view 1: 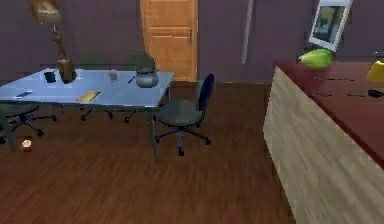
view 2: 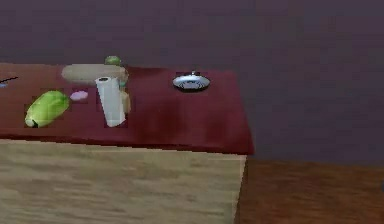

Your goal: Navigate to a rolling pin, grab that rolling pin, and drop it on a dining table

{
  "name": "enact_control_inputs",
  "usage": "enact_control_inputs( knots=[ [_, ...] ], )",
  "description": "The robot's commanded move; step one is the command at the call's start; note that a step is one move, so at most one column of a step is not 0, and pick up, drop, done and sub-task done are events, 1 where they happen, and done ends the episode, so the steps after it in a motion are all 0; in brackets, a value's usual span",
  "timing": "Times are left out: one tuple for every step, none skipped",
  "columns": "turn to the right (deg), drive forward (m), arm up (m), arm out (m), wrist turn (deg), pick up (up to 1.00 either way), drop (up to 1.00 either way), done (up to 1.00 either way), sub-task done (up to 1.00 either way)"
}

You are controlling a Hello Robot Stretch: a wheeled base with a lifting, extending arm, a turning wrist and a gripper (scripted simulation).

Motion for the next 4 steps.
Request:
enact_control_inputs(
  knots=[
    [-21.0, 0.00, 0.00, 0.00, 0.0, 0.00, 0.00, 0.00, 0.00],
    [45.0, 0.00, 0.00, 0.00, 0.0, 0.00, 0.00, 0.00, 0.00],
    [12.0, 0.00, 0.00, 0.00, 0.0, 0.00, 0.00, 0.00, 0.00],
    [0.0, 0.75, 0.00, 0.00, 0.0, 0.00, 0.00, 0.00, 0.00]
  ],
)
